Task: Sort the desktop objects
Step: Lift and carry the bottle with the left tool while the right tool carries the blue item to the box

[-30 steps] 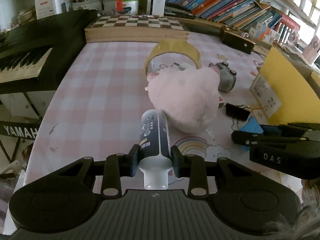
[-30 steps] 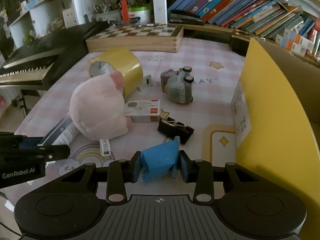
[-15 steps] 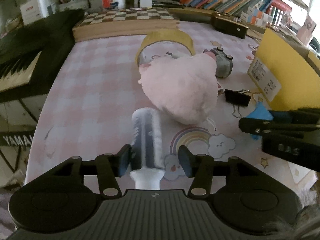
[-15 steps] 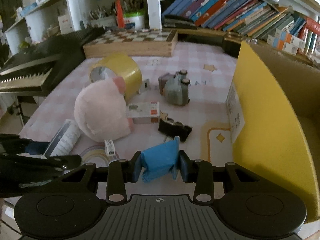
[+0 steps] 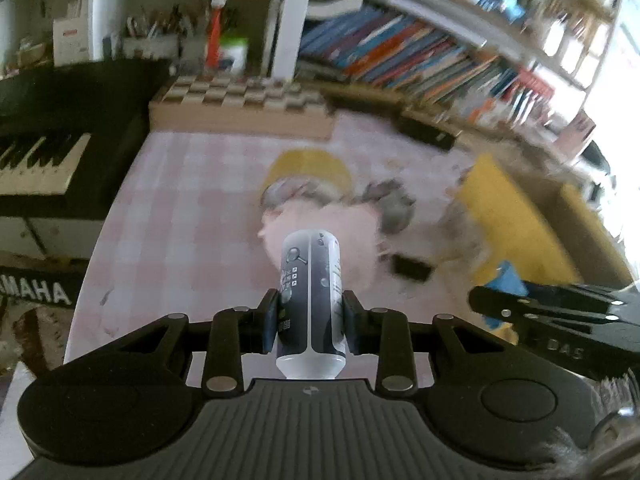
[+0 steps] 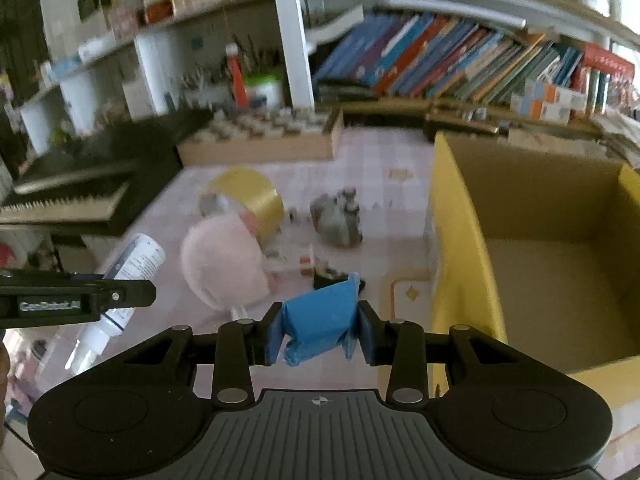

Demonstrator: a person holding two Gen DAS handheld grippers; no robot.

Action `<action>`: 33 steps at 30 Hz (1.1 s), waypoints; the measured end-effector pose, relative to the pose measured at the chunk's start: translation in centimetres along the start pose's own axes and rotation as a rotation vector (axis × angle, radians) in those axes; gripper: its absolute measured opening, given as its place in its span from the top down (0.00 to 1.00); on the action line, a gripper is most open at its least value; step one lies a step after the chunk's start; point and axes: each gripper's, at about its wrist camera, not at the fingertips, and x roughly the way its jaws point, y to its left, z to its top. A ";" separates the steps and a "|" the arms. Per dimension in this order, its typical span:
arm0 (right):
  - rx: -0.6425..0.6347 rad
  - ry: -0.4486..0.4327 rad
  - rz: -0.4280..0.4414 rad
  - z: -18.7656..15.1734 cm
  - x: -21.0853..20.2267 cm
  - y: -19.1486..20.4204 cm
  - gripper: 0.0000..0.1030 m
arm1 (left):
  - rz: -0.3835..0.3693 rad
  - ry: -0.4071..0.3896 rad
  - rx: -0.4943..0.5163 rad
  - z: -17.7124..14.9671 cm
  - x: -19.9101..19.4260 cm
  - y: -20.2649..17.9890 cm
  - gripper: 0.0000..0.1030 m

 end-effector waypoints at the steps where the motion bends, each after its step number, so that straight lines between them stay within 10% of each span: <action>1: 0.003 -0.015 0.001 0.0 -0.7 0.0 0.64 | -0.014 -0.012 0.000 0.0 -0.8 -0.2 0.71; 17: 0.117 -0.081 -0.085 -4.6 -10.6 1.8 0.64 | -0.216 -0.065 0.124 -4.6 -10.1 -3.1 0.71; 33: 0.246 -0.064 -0.257 -10.1 -15.9 1.3 0.64 | -0.414 0.013 0.247 -8.2 -11.4 -6.4 0.71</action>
